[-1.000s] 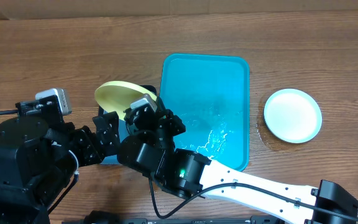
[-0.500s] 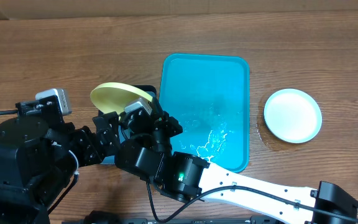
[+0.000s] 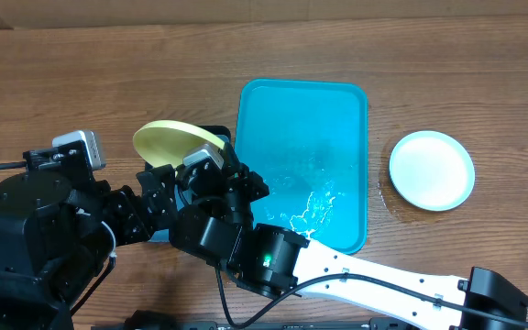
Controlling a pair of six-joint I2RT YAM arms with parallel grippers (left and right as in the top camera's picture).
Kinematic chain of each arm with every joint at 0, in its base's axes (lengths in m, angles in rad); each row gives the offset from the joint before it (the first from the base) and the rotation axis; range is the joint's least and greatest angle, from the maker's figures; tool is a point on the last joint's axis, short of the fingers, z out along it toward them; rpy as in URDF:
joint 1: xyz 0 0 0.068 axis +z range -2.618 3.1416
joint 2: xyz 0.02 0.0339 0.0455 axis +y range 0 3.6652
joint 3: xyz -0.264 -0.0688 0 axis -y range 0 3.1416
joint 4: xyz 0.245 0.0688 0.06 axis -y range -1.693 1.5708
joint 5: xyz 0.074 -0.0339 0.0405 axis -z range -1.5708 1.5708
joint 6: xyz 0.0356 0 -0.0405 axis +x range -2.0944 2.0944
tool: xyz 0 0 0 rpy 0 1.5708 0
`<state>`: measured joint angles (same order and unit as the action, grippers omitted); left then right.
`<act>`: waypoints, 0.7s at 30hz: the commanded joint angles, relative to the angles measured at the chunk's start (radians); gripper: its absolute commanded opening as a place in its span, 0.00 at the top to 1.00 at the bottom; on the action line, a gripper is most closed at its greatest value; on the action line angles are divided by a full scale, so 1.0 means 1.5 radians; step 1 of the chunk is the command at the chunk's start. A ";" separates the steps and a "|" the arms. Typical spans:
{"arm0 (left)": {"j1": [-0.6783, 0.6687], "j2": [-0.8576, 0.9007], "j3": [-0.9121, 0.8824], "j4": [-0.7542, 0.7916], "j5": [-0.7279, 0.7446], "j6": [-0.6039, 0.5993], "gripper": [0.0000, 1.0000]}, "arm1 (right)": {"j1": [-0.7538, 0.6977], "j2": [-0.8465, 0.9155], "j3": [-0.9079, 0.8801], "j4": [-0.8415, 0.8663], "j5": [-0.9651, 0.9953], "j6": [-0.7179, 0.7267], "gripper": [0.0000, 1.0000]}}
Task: Clean dirty plates on tray and stack at the side
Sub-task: 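Lift the yellow plate with the right gripper and tilt over basin, then carry the yellow plate right and stack it on the plate pile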
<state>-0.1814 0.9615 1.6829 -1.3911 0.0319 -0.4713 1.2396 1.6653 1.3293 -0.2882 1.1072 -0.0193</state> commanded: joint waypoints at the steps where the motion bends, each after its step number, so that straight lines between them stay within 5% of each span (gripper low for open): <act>1: 0.003 0.000 0.009 0.002 0.006 0.003 0.00 | 0.005 0.003 0.009 0.007 0.013 0.002 0.96; 13: 0.003 0.000 0.009 0.002 0.006 0.003 0.00 | 0.004 0.003 0.009 0.004 0.024 0.025 0.96; 17: 0.003 0.000 0.009 0.002 0.006 0.003 0.00 | -0.061 0.003 0.009 -0.087 -0.046 0.250 0.96; 21: 0.003 0.000 0.009 0.002 0.006 0.003 0.00 | -0.193 0.003 0.009 -0.169 -0.431 0.471 0.96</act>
<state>-0.1814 0.9615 1.6829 -1.3914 0.0338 -0.4713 1.0763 1.6653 1.3312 -0.5228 0.8593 0.3668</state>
